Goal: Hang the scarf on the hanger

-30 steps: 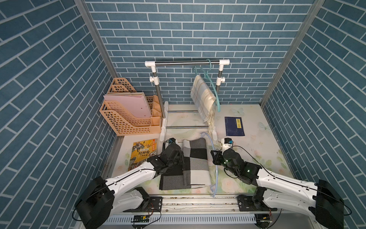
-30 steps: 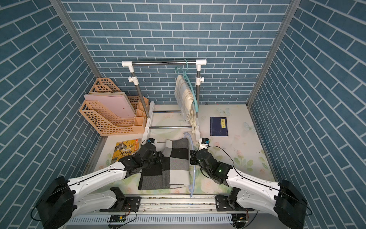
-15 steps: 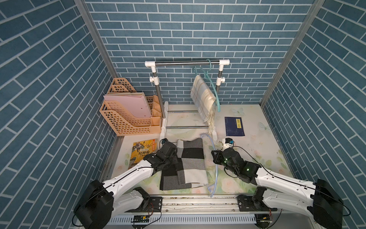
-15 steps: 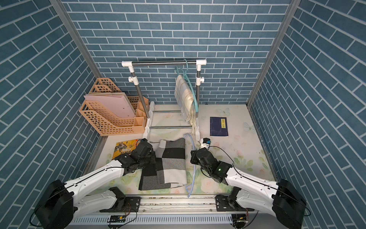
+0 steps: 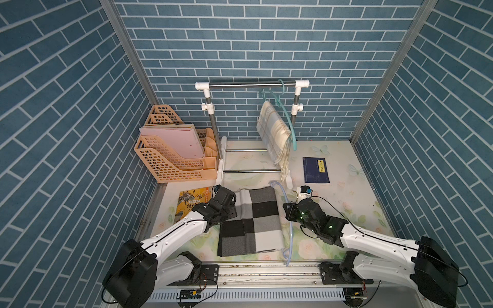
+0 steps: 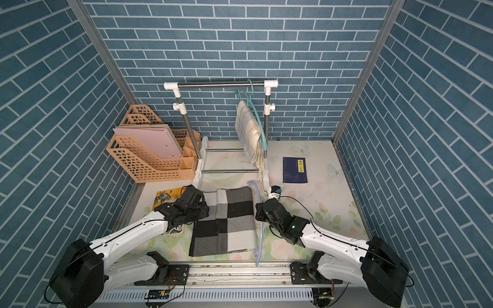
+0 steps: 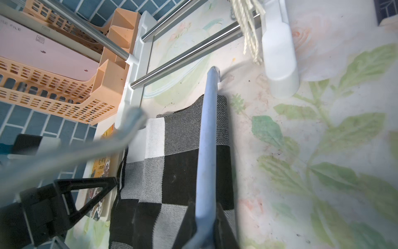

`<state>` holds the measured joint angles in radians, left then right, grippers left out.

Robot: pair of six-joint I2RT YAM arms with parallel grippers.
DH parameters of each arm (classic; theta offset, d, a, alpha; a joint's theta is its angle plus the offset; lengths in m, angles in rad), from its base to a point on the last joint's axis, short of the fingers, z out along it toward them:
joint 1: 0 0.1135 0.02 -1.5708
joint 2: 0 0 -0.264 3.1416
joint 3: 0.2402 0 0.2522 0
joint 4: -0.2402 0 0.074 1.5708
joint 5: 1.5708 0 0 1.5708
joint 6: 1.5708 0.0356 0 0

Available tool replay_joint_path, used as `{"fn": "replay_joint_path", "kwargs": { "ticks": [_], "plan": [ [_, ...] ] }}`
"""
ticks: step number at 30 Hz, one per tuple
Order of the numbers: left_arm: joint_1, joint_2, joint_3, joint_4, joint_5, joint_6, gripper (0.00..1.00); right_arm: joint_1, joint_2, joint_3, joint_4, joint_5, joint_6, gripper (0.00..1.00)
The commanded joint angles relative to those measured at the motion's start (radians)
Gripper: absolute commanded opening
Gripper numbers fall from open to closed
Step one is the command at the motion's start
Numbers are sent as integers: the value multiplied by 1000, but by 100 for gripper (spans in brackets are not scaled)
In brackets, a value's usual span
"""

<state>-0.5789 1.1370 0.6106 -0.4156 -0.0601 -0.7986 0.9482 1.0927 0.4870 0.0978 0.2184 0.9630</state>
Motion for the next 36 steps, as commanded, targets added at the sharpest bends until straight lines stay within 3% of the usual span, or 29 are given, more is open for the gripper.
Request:
{"fn": "replay_joint_path", "kwargs": {
  "ticks": [1,6,11,20,23,25,27,28,31,36],
  "plan": [
    [-28,-84,-14,-67,-19,-31,81,-11,13,10,-23,4,-42,0],
    [-189,-180,-90,-44,22,-154,81,-11,29,26,-16,-5,-62,0],
    [-354,-109,-172,134,96,-252,78,-11,49,25,2,-30,-65,0],
    [-438,51,-212,295,145,-294,73,-10,59,23,17,-52,-67,0],
    [-437,75,-200,309,141,-286,60,-11,62,19,19,-56,-66,0],
    [-437,81,-184,299,135,-282,44,-11,62,18,18,-52,-65,0],
    [-438,69,-172,272,129,-283,39,-11,57,17,13,-47,-66,0],
    [-437,55,-167,246,119,-286,42,-10,54,18,11,-46,-66,0],
    [-437,-3,-158,181,110,-302,67,-11,47,18,7,-45,-68,0],
    [-460,-86,-139,73,90,-341,70,-10,41,19,6,-42,-67,0]
  ]
}}
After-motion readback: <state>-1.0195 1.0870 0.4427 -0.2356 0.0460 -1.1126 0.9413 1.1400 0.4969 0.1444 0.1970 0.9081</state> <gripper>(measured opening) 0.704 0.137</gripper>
